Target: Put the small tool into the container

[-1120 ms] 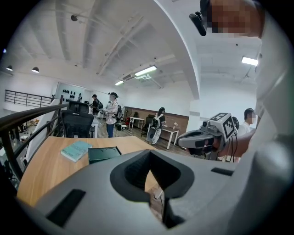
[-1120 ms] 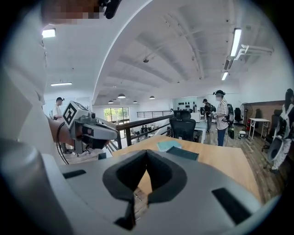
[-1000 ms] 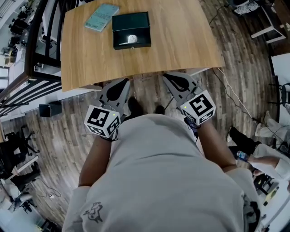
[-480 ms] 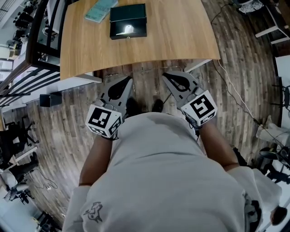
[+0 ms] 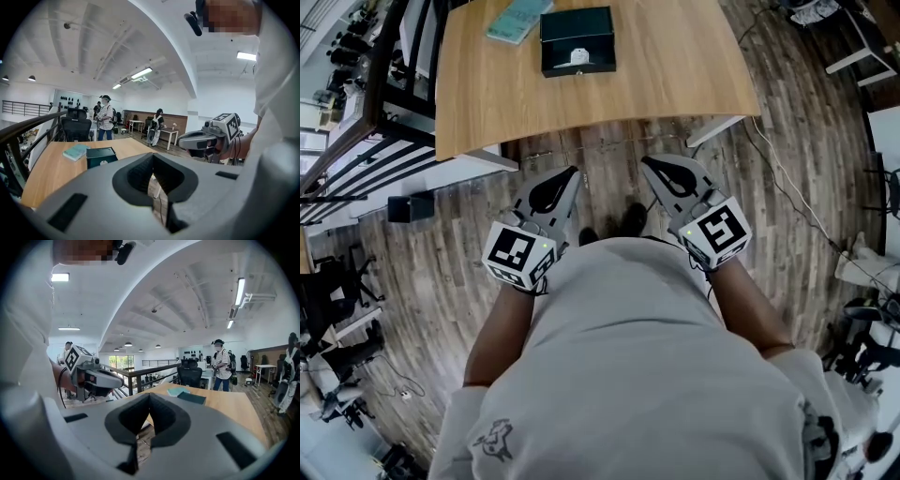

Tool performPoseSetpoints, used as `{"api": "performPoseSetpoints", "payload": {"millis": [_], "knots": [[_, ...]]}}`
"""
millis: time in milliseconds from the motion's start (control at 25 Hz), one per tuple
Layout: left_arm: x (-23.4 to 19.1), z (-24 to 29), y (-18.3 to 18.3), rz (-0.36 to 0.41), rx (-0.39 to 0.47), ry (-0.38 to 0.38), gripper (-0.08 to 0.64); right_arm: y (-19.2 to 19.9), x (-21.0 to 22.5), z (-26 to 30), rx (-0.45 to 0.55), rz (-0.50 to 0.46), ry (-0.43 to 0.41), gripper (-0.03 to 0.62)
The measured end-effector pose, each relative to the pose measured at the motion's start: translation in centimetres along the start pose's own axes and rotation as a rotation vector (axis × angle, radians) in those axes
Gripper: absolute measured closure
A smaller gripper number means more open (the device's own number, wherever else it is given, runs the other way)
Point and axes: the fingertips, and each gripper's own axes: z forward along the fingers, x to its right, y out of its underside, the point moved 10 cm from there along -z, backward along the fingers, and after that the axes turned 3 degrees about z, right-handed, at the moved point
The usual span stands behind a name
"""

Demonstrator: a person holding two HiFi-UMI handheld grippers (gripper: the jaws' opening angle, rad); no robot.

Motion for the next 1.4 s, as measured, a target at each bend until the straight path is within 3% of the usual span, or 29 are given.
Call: {"api": "performPoseSetpoints", "payload": {"millis": [520,1400], "knots": [[-2.5,-9.8,2.6,-0.013,0.046,-0.019,0.555,0.5,-10.2,2.1,-0.003,0.009,0.024,0.588],[-2.8,-14.2,3.5,-0.022,0.072,-0.04,0.555,-0.5,-13.0,2.4,-0.001,-0.033,0.045,0.587]]}}
